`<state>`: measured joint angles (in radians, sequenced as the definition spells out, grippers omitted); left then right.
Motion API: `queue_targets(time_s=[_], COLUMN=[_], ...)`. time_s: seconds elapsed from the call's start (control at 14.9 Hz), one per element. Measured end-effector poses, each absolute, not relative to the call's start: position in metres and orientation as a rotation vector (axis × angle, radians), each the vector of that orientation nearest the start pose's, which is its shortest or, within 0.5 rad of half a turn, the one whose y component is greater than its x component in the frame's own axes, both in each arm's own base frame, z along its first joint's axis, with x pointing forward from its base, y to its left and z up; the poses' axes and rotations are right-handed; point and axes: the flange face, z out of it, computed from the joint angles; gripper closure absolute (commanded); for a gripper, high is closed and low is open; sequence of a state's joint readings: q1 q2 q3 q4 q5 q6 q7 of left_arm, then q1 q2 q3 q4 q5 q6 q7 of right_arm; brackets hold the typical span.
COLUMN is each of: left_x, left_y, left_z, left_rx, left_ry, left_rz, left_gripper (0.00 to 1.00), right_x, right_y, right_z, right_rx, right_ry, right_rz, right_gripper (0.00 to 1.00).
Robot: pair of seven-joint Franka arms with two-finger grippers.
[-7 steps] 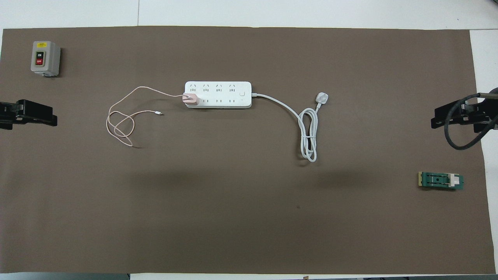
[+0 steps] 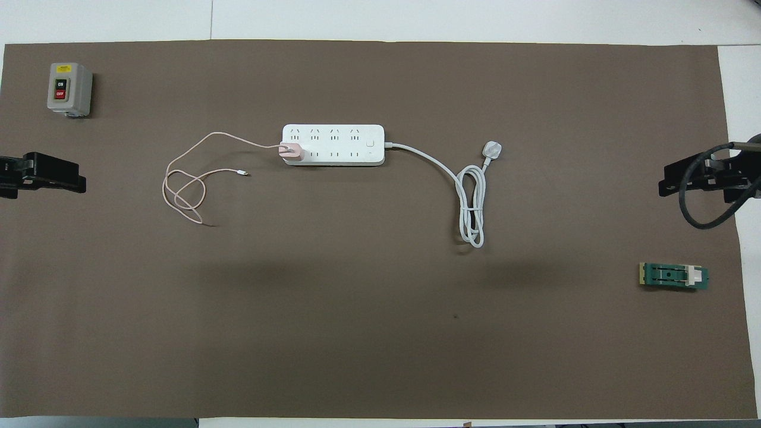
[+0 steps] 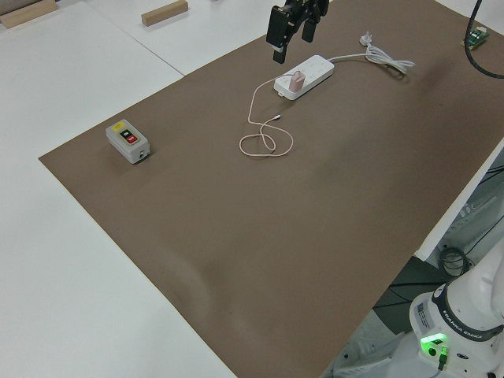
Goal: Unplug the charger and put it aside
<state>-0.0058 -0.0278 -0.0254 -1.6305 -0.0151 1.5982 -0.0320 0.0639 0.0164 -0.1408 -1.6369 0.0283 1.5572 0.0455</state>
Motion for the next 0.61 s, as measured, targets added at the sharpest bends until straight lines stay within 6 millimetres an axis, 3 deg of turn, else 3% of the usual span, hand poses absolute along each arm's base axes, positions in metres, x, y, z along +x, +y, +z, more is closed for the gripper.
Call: queue_targets(time_s=[0.61], left_x=[0.5471], left_y=[-0.0223], left_z=[0.6132], left_rx=[-3.156], left_ry=[-0.004], left_rz=[0.011], left_gripper=[0.00], right_x=[0.5531], right_y=[-0.0390], right_z=[0.5833], right_rx=[-3.105], right_ry=[0.192], right_rz=[0.149], right_gripper=[0.00])
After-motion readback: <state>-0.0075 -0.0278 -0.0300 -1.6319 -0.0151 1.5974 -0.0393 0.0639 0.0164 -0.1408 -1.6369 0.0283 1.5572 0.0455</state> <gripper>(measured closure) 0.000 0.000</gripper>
